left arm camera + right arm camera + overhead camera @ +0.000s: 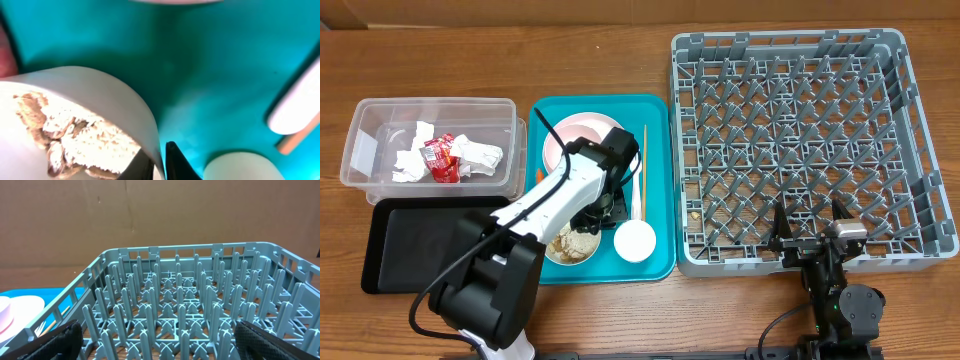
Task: Sort waste into correct bins and load items into the dishwasher
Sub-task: 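Move the left gripper to the rice bowl and grasp its rim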
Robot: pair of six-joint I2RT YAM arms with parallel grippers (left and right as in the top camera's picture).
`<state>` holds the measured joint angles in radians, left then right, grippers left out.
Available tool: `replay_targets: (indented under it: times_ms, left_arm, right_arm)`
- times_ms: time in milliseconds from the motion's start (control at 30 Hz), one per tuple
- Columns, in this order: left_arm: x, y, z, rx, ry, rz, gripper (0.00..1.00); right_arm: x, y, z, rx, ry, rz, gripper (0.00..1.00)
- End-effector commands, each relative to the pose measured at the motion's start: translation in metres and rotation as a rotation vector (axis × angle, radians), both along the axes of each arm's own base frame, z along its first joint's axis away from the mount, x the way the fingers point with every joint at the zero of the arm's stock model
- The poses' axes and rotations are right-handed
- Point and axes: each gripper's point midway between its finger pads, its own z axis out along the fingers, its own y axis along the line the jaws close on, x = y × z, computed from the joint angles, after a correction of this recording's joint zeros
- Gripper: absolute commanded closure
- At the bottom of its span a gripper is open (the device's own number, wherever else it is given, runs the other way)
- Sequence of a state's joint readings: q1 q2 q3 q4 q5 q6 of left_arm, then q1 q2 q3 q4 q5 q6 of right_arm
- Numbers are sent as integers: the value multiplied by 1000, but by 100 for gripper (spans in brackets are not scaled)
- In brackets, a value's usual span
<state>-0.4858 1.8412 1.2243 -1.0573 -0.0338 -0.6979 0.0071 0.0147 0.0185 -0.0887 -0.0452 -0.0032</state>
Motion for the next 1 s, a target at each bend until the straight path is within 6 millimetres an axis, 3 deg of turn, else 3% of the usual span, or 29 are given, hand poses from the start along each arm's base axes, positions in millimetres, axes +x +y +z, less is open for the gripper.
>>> replay_targets:
  times_ms: [0,333,400,433,667,833,967]
  left_arm:
    - [10,-7,14,-18,-27,-35,94]
    - [8,-6,15,-14,-17,-45,96]
    - [8,-6,15,-14,-16,-44,93]
    - [8,-6,15,-14,-16,-45,85]
    - [4,-4,16,-6,-1,-46,89]
    - [2,-3,16,-1,9,-46,70]
    - [2,-3,16,-1,9,-45,67]
  right_arm:
    - [0,-1,-1,3,-8,-2,0]
    - [0,-1,-1,3,-8,-3,0]
    - [0,-1,-1,3,-9,-2,0]
    - [0,-1,-1,3,-8,-2,0]
    - [0,-1,-1,3,-8,-2,0]
    - [0,-1,-1,3,-8,-2,0]
    - [0,-1,-1,3,-8,-2,0]
